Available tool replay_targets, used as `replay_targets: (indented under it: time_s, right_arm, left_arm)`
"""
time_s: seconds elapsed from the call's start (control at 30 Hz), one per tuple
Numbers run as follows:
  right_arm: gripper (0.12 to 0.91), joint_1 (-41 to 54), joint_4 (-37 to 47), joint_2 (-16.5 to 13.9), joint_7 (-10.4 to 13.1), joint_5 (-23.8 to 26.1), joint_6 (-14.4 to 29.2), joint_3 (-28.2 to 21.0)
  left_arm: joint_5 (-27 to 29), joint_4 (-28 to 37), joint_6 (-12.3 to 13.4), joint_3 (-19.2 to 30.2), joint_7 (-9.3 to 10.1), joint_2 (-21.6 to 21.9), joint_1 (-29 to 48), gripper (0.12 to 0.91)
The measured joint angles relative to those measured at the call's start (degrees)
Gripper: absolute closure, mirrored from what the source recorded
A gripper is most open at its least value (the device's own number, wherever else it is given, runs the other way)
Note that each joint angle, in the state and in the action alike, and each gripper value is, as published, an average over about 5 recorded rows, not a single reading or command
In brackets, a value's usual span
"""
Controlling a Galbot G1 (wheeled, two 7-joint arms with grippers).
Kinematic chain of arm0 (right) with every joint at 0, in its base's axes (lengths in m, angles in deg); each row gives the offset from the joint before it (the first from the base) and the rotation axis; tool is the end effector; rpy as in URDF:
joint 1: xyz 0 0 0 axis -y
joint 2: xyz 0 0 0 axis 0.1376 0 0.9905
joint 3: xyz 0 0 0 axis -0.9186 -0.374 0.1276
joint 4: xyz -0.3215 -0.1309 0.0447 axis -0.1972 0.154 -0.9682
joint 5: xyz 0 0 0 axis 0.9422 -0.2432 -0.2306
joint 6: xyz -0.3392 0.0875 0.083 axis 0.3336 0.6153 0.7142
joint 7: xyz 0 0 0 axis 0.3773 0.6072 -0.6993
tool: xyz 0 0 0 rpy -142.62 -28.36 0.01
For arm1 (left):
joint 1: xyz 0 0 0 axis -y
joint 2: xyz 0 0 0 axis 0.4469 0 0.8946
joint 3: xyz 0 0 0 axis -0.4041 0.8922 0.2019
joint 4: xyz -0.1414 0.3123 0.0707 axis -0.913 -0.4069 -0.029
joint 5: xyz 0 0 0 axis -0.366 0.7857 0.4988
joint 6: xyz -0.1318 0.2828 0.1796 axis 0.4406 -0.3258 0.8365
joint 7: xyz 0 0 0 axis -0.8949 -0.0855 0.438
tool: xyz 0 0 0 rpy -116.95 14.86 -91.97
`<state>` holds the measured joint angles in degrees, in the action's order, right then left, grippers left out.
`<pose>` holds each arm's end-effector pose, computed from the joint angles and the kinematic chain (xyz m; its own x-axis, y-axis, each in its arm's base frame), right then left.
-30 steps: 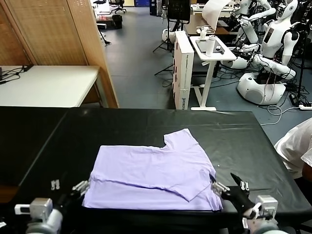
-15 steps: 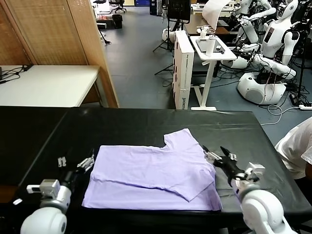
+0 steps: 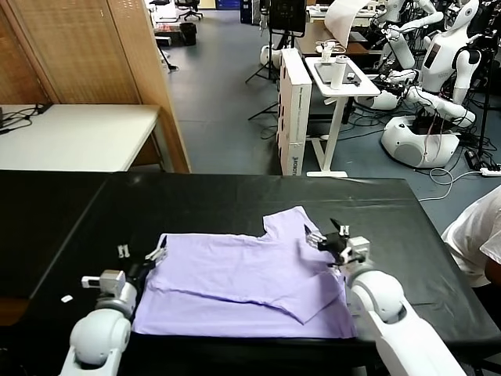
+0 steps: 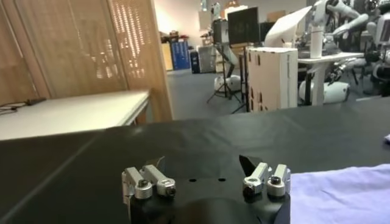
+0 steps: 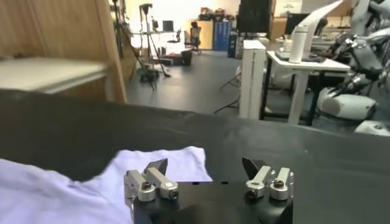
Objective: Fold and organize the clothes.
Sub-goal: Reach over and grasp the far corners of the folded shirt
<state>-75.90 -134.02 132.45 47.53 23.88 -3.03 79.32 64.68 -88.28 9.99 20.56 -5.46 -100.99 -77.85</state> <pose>0.3681 -0.0194 -0.2884 -0.9181 -0.1955 0.3449 -0.2354 0.9688 -0.0775 0.2759 0.0974 -0.3077 -0.9624 -0.0420 0.2684 -0.0032 0.9896 0.1436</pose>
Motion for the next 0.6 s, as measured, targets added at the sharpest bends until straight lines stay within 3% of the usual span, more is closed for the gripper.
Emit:
replay_targets:
  time_s: [0.2, 0.6]
  right_arm:
    - [0.118, 2.0, 2.5, 1.1, 0.1, -0.1, -0.5, -1.5]
    - [0.118, 4.1, 4.3, 1.6, 1.6, -2.0, -2.8, -2.5]
  left_arm:
    - [-0.8, 0.9, -0.2, 0.4, 0.01, 0.5, 1.2, 0.123]
    - [-0.5, 2.6, -5.1, 2.6, -1.91, 1.4, 3.8, 0.128]
